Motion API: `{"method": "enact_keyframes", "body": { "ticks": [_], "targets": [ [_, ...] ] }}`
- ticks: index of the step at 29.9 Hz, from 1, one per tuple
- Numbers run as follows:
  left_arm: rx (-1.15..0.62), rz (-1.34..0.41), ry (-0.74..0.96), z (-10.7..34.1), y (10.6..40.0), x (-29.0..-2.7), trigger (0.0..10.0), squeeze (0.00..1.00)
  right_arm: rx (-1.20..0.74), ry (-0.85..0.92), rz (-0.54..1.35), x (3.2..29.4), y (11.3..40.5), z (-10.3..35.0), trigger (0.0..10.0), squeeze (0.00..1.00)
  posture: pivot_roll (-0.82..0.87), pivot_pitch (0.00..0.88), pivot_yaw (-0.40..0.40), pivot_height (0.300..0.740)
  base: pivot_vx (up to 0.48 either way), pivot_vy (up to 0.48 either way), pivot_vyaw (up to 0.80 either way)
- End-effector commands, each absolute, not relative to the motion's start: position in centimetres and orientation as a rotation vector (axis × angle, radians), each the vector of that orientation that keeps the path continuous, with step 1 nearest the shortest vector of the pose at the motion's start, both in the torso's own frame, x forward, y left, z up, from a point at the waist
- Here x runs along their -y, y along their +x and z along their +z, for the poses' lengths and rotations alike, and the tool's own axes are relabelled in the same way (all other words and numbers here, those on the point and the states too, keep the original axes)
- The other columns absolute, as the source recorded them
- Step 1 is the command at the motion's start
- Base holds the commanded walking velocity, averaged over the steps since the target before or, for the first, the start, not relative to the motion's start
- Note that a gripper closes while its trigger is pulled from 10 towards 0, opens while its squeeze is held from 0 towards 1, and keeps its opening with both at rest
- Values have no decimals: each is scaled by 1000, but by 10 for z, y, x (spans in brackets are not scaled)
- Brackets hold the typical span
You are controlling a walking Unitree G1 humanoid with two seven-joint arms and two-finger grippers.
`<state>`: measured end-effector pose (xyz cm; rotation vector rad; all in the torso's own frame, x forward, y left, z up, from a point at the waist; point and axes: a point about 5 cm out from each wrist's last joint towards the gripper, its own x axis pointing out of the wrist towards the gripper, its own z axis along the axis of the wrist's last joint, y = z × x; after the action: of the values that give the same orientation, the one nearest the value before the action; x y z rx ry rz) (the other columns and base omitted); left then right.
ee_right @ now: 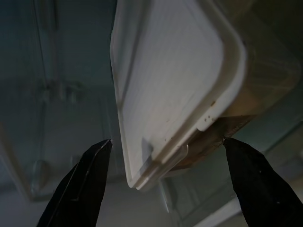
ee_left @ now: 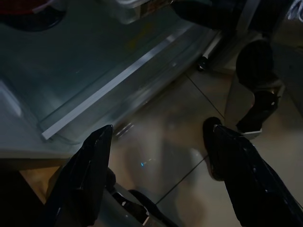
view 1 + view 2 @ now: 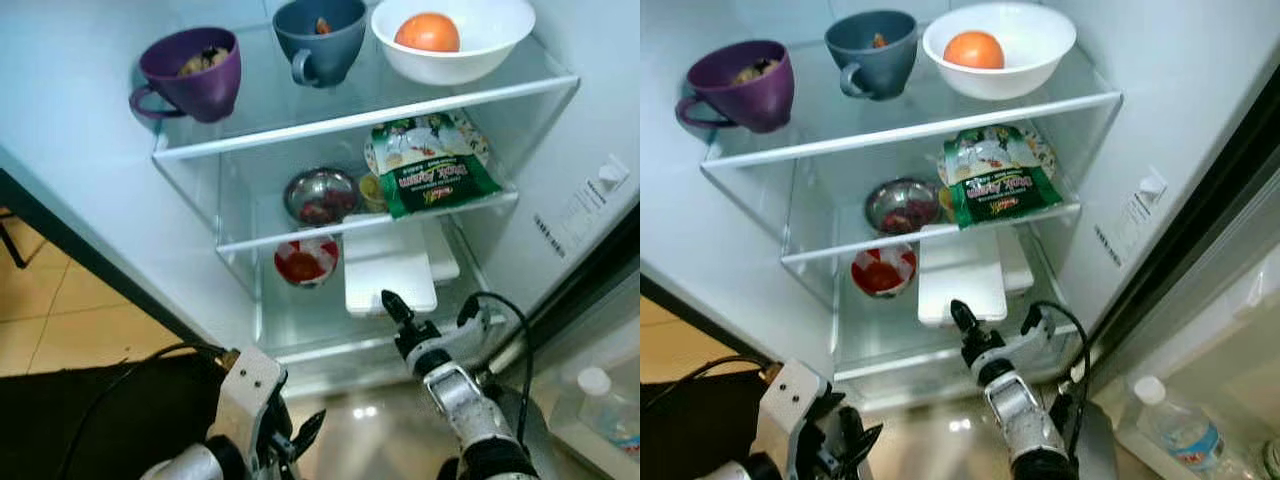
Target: Restocking fridge
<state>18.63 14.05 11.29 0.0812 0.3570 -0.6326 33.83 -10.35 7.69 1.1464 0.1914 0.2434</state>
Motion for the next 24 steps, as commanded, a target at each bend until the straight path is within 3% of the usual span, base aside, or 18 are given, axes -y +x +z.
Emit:
{"method": "enact_keyframes", "body": {
  "ticks": [1, 24],
  "targets": [
    [-385, -623, 70, 108, 182, -141, 10000, 0, -210, 1233, 336, 56, 342, 91, 10000, 0, 191, 272, 119, 341, 0, 0, 0],
    [-388, -628, 63, 108, 182, -139, 10000, 0, -133, 1217, 328, 59, 360, 108, 10000, 0, 186, 273, 118, 341, 0, 0, 0]
  ]
}}
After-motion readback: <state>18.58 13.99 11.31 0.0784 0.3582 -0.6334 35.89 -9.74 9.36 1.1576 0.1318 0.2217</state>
